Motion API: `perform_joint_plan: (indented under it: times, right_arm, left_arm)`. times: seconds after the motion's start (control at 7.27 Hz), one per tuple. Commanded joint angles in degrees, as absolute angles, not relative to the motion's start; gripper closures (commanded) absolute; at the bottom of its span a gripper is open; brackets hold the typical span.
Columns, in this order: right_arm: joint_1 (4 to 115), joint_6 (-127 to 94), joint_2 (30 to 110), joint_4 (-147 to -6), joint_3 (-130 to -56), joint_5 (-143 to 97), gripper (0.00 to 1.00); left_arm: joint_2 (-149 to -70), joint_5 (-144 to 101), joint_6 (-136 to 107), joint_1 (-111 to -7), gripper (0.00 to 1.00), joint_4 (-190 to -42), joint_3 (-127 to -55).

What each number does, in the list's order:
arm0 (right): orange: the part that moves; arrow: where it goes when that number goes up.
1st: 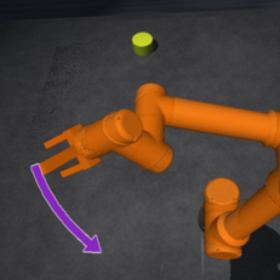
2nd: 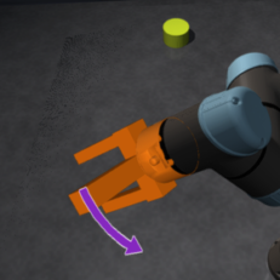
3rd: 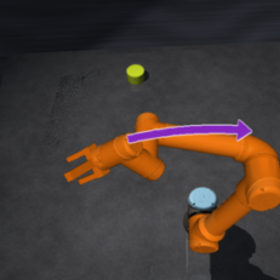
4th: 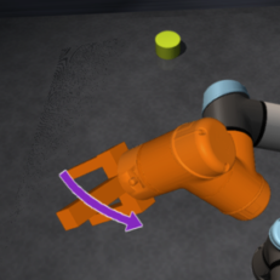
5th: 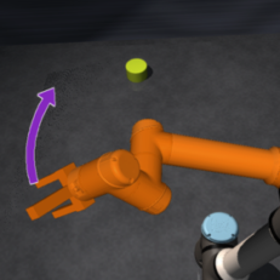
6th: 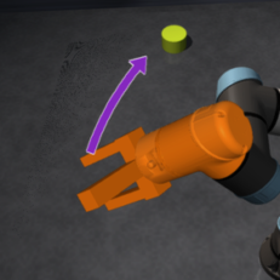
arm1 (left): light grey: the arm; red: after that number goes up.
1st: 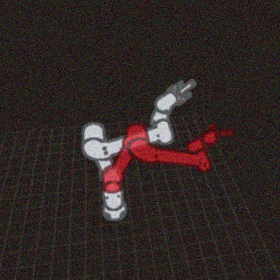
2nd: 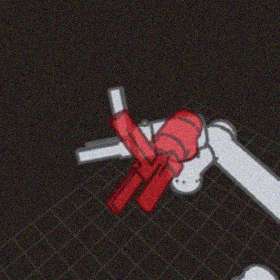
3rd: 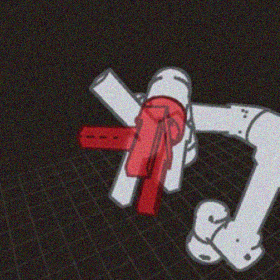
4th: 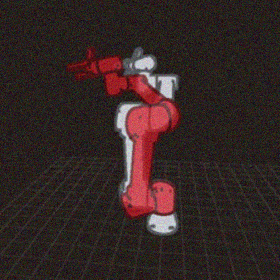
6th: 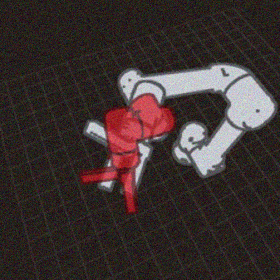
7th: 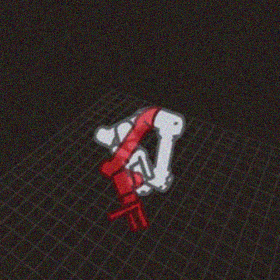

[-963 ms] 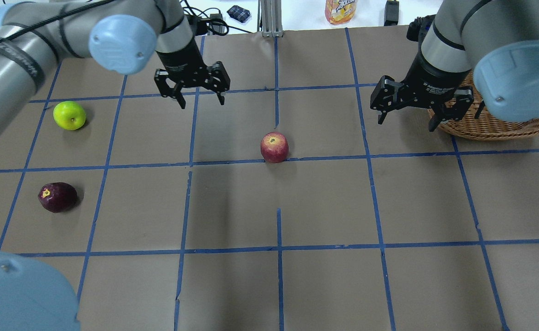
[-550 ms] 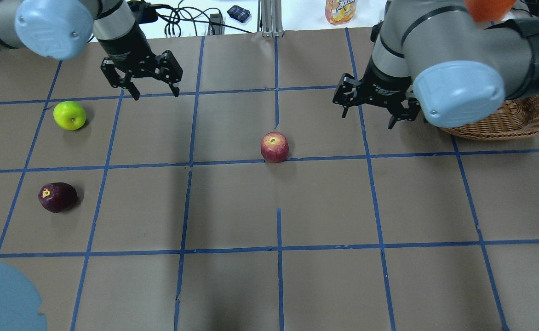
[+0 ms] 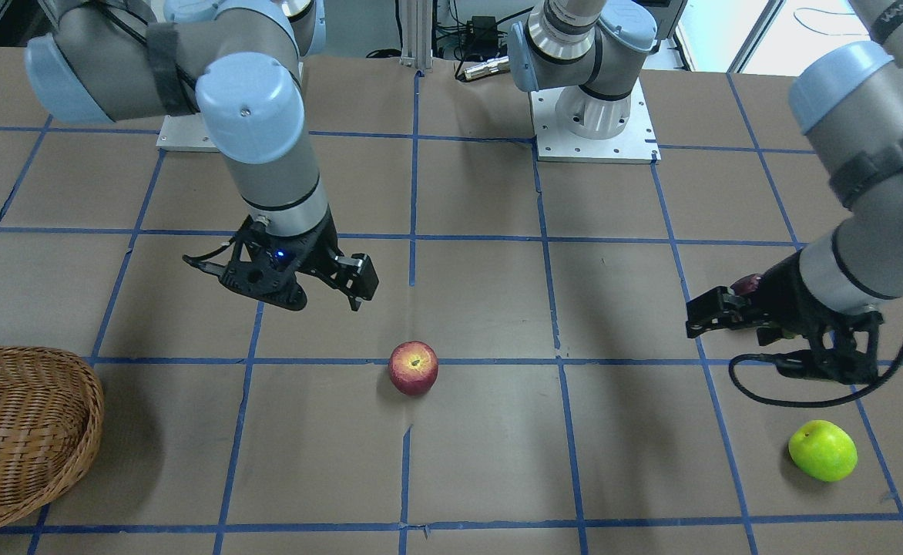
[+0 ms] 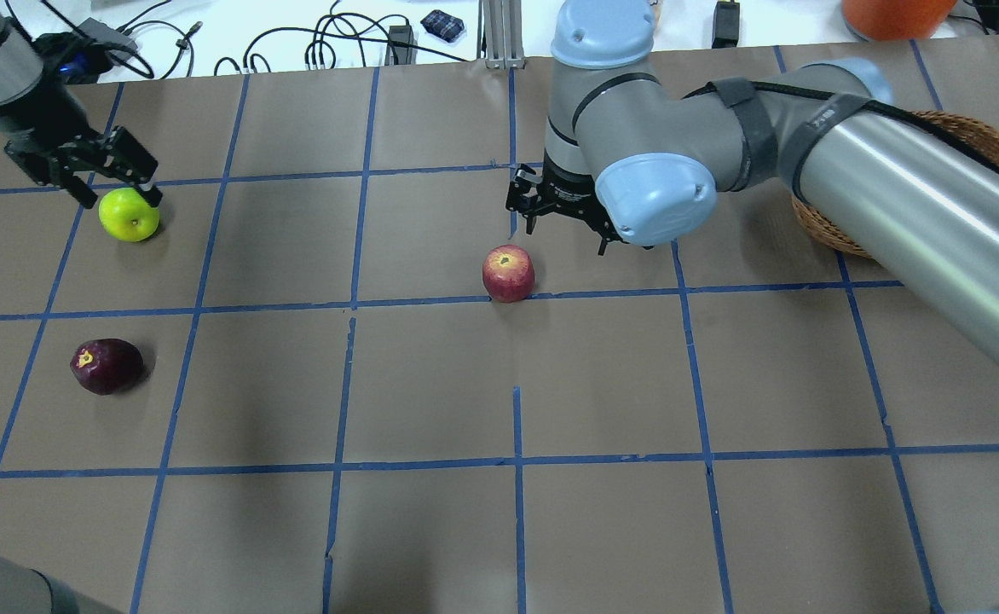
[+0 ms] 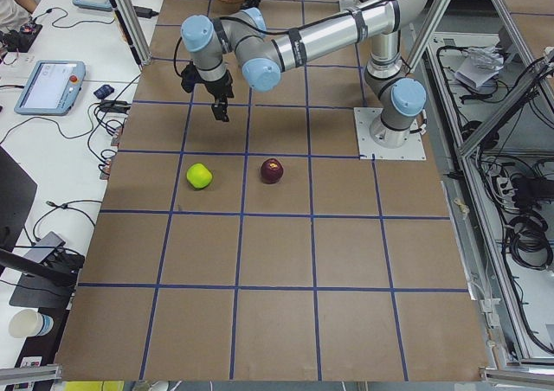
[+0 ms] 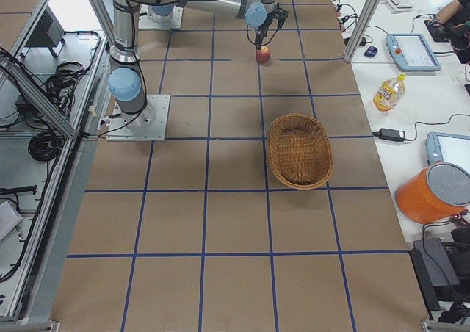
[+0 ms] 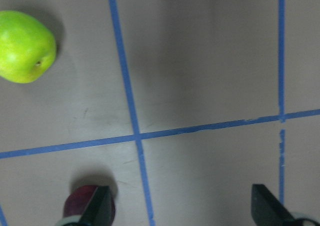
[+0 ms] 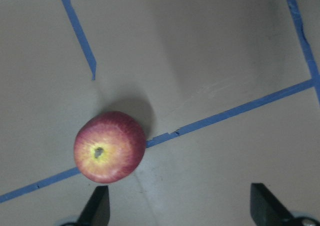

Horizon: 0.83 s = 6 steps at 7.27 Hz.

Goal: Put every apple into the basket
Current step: 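Release the apple with the left gripper while the right gripper approaches it, then grasp the yellow-red apple with the right gripper while the left grasps the purple apple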

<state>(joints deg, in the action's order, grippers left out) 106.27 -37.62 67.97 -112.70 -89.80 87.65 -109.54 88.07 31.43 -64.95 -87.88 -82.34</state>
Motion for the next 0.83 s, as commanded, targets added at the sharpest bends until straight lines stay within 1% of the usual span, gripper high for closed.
perform_joint_plan:
  times: [0.0, 0.14, 0.28, 0.41, 0.69]
  right_arm:
    - [108.88, -39.9, 60.5, -113.98, -84.57, 86.58, 0.0]
    - [109.51, -41.12, 57.68, -117.04, -82.03, 84.66, 0.0]
    - [109.86, -41.22, 54.52, -117.24, -80.78, 84.2, 0.0]
    - [110.04, -41.22, 53.19, -116.64, -80.77, 84.2, 0.0]
    - [109.95, -40.78, 54.13, -110.52, -80.42, 85.16, 0.0]
  left_arm:
    - [-110.12, 89.89, 39.17, -57.41, 0.0, -85.98, -88.82]
    - [-110.21, 90.7, 40.07, -56.35, 0.0, -82.22, -92.77]
    - [-109.34, 90.79, 40.34, -56.08, 0.0, -79.57, -97.34]
    - [-108.81, 90.88, 40.17, -55.81, 0.0, -76.15, -100.78]
    - [-109.42, 90.97, 42.43, -52.67, 0.0, -73.48, -104.14]
